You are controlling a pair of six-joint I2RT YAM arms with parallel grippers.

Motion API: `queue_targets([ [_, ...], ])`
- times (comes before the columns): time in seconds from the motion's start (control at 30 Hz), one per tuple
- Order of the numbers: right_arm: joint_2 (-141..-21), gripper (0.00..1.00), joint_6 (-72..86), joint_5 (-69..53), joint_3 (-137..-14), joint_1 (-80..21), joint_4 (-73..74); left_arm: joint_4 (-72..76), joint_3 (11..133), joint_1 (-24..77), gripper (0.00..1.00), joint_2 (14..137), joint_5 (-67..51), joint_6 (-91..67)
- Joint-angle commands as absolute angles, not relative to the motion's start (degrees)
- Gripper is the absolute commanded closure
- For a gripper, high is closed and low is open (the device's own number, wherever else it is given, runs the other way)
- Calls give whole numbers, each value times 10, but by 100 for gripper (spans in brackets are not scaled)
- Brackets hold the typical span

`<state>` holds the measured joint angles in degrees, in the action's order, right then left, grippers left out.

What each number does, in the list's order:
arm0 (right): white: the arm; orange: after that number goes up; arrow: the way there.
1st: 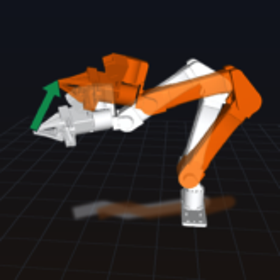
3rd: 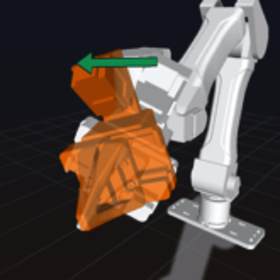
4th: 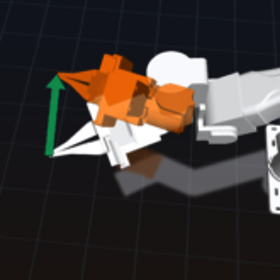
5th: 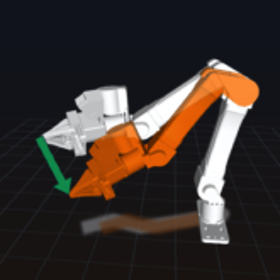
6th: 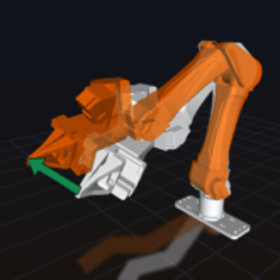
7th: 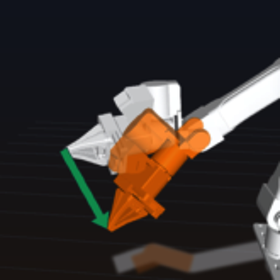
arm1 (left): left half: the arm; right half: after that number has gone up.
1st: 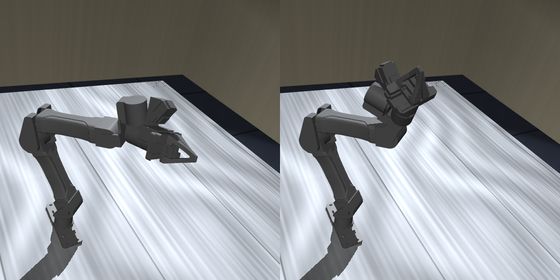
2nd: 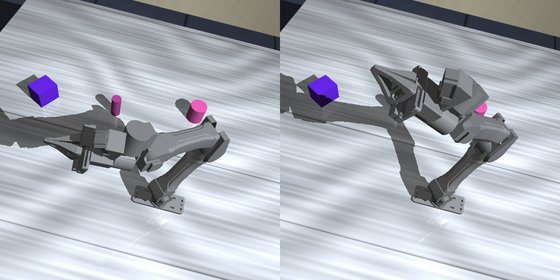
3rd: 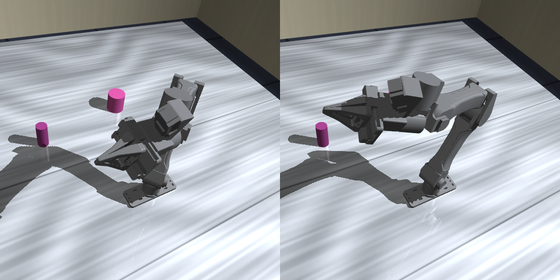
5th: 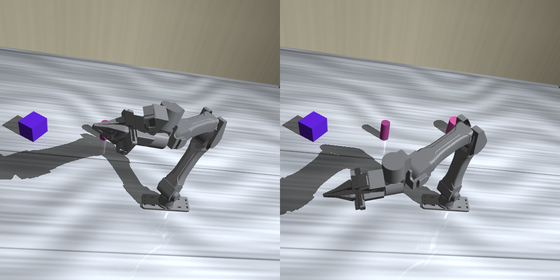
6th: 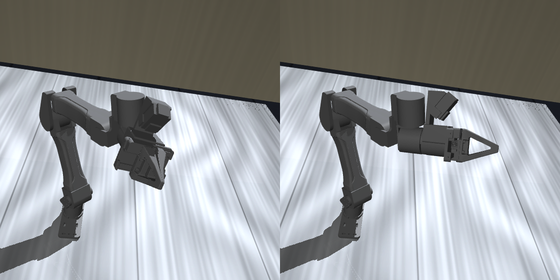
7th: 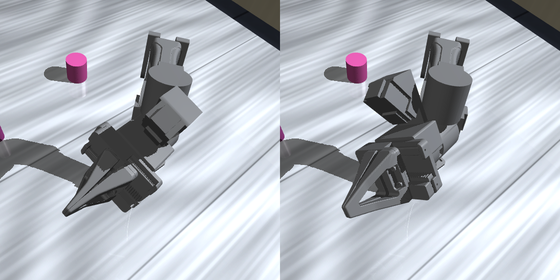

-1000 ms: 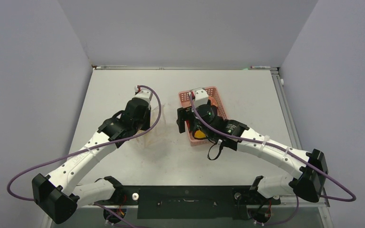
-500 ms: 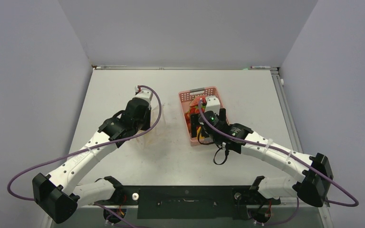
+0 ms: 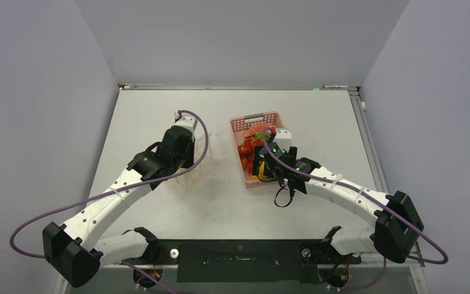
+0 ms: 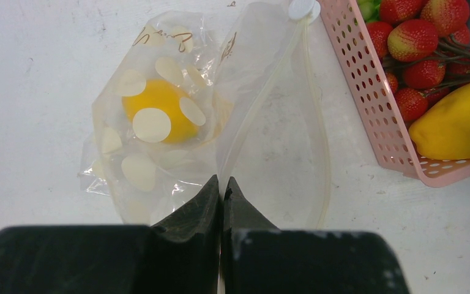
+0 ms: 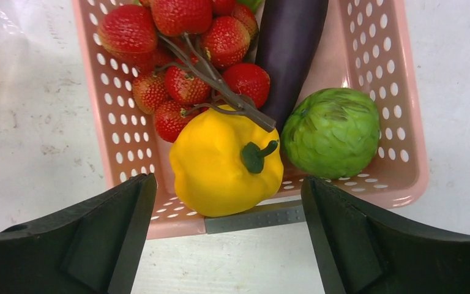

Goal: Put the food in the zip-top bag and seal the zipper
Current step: Pick up the fake vegetable from the bin.

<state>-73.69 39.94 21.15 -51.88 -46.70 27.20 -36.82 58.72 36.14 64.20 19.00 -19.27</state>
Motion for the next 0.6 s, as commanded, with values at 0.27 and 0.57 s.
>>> queue_targets([
  [0.27,-794,8,433,169,-505,-438,205,-348,593,358,100,643,182,-190],
  [0.57,-828,7,438,155,-499,-432,187,-349,593,358,100,643,182,-189],
])
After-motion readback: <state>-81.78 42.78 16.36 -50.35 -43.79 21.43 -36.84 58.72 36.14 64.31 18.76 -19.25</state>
